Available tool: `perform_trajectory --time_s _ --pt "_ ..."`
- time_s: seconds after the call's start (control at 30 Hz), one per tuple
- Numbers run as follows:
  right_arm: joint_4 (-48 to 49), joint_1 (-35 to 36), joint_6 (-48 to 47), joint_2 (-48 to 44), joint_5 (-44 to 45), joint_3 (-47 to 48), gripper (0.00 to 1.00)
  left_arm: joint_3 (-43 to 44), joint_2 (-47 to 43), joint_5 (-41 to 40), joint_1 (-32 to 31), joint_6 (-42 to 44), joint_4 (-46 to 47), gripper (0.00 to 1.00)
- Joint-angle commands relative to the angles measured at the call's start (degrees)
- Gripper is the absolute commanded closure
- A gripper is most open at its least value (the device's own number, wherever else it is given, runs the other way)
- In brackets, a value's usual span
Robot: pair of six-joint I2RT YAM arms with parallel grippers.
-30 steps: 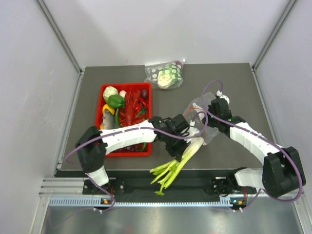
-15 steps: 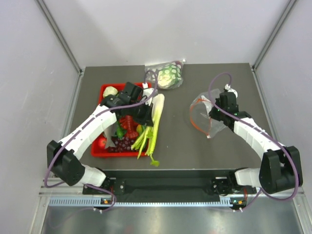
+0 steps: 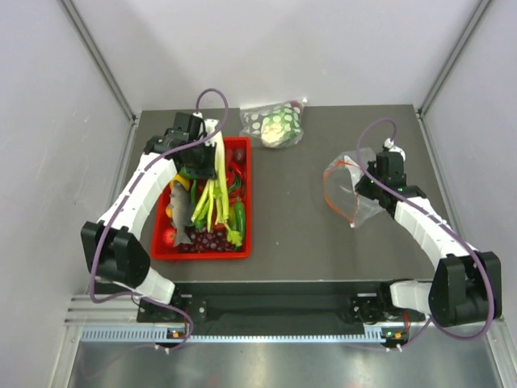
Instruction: Open the zip-top bag and remove the fake food
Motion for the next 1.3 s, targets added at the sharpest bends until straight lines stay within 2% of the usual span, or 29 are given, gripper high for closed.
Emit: perform_trajectory --time_s 0.0,0.13,0.3,0.47,0.53,0.57,0.6,0.67,0.7,0.77,0.8,0.83,0.93,1.07,1.1,1.27 --pt "0.59 -1.48 -1.01 -1.94 -1.07 0.3 1.0 3.35 1.48 -6.86 0.17 2.84 -0.8 1.0" --pt "0.5 -2.01 -1.1 -2.29 -1.51 0.04 1.0 3.01 2.19 -12.41 0.96 3.9 -1.77 1.0" --pt "0.76 -2.1 -1.01 -2.03 -1.95 -0.14 1.0 -0.95 0.78 -7.06 2.01 3.9 0.16 1.0" --pt "0.85 -2.1 -0.49 -1.85 -2.39 -0.49 1.0 -2.71 1.66 -6.7 2.01 3.64 0.07 0.99" --pt "0.85 -2.1 -0.4 -2.29 -2.47 -0.67 0.96 -2.27 2.44 -7.93 2.01 3.2 -0.45 0.95" --pt "0.76 -2.1 -0.4 -2.38 -2.39 -0.76 0.92 -2.18 2.45 -8.8 2.01 3.2 -0.63 0.9" --pt "0.67 -2.1 -0.49 -2.73 -2.39 -0.84 0.74 -2.1 2.54 -8.9 2.01 3.02 -0.72 0.72" --pt "0.32 -2.1 -0.75 -3.08 -2.48 -0.84 0.56 -2.01 2.28 -8.64 2.01 2.76 -0.9 0.54" --pt "0.24 -2.1 -1.1 -3.43 -2.82 -0.84 0.44 -2.01 2.19 -8.29 2.01 2.67 -0.9 0.4" --pt "-0.03 -2.1 -1.19 -3.79 -3.0 -0.84 0.37 -2.1 1.57 -8.2 2.01 2.58 -1.16 0.3" --pt "-0.2 -2.1 -1.54 -3.96 -3.09 -0.67 0.27 -2.1 1.4 -8.29 2.01 2.49 -1.16 0.24" --pt "-0.9 -2.1 -1.72 -3.96 -3.09 -0.32 0.23 -2.1 1.05 -8.55 2.01 2.23 -1.25 0.12" --pt "-2.05 -2.1 -2.77 -4.31 -4.58 0.73 0.12 -1.83 0.17 -9.25 2.01 1.62 -1.77 0.04" --pt "-3.98 -2.1 -3.74 -6.24 -5.11 1.62 0.06 -0.69 -1.68 -9.25 2.01 0.82 -2.21 0.01" --pt "-4.59 -2.1 -4.09 -7.47 -5.55 1.79 0.01 -0.43 -2.2 -9.08 2.01 0.82 -2.3 0.01" --pt "-6.79 -2.1 -5.67 -10.99 -6.34 2.49 0.0 1.77 -5.19 -5.48 2.01 0.03 -2.65 0.01"
